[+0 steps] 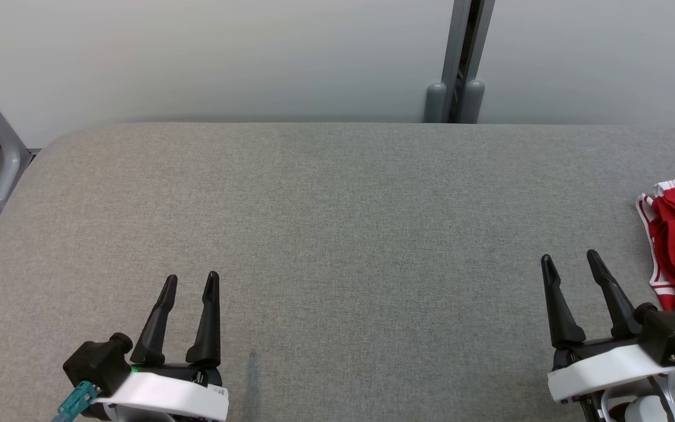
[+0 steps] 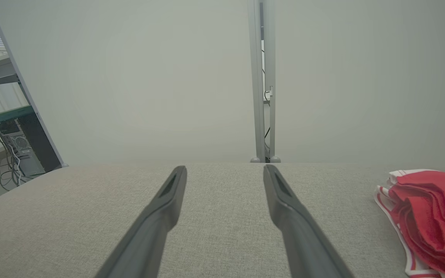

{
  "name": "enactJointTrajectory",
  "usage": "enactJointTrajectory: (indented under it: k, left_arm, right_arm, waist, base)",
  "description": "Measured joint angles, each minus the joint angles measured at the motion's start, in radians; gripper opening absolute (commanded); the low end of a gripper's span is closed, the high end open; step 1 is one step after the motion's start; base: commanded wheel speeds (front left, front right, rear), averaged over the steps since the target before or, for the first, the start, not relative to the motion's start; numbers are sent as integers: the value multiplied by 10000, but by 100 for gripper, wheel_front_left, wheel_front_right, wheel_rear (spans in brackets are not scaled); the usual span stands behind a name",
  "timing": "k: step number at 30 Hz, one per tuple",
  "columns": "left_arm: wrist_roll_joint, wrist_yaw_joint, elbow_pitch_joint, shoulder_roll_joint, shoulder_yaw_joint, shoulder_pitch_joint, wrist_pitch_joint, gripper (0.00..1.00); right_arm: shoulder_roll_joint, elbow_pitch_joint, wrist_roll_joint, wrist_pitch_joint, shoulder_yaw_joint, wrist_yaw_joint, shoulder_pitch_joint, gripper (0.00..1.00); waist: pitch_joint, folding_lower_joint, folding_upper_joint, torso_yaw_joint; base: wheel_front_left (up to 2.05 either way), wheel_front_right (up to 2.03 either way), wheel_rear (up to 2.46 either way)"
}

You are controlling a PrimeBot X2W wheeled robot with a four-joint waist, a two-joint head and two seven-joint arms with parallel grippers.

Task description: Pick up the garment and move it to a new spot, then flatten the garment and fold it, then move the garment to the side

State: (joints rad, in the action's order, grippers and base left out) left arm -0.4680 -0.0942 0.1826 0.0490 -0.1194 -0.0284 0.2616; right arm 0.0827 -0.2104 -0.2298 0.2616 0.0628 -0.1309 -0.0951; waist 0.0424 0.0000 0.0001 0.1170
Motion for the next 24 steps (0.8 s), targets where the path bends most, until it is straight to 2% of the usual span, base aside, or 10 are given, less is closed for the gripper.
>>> enactJointTrajectory:
  k: [16, 17, 24]
  left_arm:
    - [-104, 90, -2, -2, 21, -8, 0, 100]
    - [-151, 90, 2, -2, 6, -8, 0, 0]
    - [-393, 84, 648, -81, -36, 453, -138, 0]
  right_arm:
    - [107, 4, -12, 0, 161, 0, -5, 100]
    - [111, 0, -12, 0, 182, 0, -6, 0]
    - [-98, -606, -265, -176, 132, 0, 478, 0]
  waist:
    - [-2, 0, 0, 30]
    - [-2, 0, 0, 36]
    - [-9, 0, 0, 13]
  base:
    - [0, 0, 0]
    - [0, 0, 0]
    - [0, 0, 0]
